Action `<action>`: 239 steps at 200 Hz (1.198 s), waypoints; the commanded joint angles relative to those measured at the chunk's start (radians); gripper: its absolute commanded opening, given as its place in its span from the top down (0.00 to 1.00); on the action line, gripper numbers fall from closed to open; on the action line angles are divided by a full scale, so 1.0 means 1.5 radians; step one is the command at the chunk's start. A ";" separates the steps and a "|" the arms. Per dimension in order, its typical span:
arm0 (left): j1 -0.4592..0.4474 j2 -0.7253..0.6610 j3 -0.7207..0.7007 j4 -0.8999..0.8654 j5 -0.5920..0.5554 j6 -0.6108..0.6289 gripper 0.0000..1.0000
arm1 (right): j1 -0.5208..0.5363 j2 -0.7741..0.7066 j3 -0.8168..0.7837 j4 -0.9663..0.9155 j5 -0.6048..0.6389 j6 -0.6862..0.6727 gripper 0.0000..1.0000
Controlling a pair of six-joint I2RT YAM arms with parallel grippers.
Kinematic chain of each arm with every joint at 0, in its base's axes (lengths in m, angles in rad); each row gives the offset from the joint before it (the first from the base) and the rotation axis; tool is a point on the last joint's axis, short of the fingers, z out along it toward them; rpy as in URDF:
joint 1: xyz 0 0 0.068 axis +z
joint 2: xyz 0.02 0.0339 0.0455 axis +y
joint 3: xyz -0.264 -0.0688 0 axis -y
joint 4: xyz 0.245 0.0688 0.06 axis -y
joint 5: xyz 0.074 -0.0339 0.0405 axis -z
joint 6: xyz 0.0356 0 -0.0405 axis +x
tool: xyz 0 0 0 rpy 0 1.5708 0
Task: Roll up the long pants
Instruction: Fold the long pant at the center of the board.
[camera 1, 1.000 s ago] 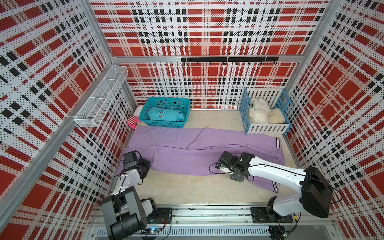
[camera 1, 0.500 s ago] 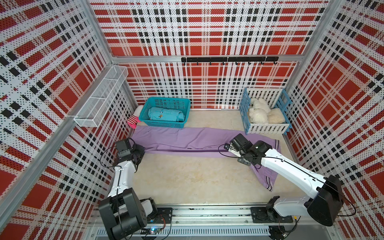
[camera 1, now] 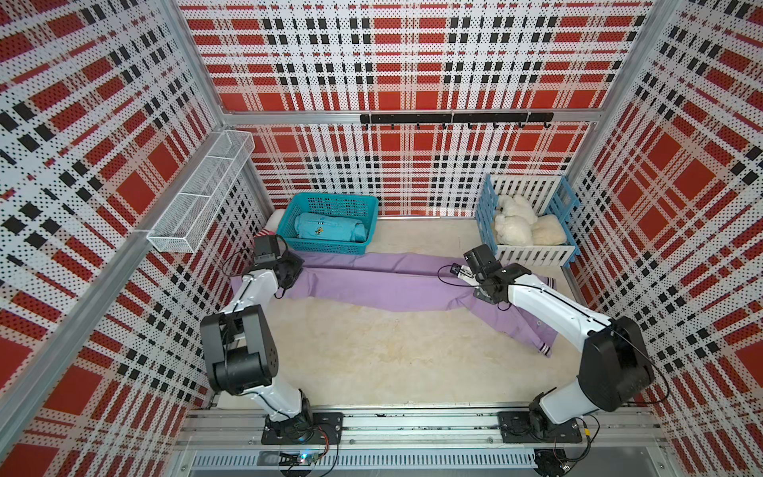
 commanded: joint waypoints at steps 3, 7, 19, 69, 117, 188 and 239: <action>0.000 0.045 0.061 0.027 -0.064 0.003 1.00 | -0.039 0.041 0.038 0.088 0.057 -0.039 1.00; -0.001 0.054 0.071 0.026 -0.066 0.004 1.00 | -0.043 0.049 0.043 0.097 0.058 -0.047 1.00; -0.007 0.080 0.095 0.025 -0.071 0.006 1.00 | -0.054 0.075 0.053 0.125 0.061 -0.065 1.00; -0.032 0.195 0.171 0.014 -0.059 0.016 1.00 | -0.081 0.190 0.083 0.194 0.053 -0.092 1.00; -0.036 0.205 0.190 0.009 -0.067 0.025 1.00 | -0.089 0.275 0.129 0.224 0.056 -0.061 0.77; -0.008 0.058 0.147 0.014 -0.059 0.012 0.82 | -0.089 0.083 0.186 0.036 -0.056 0.239 0.30; -0.005 0.074 0.112 0.046 -0.020 0.003 0.79 | -0.089 0.040 0.118 -0.002 -0.182 0.478 0.24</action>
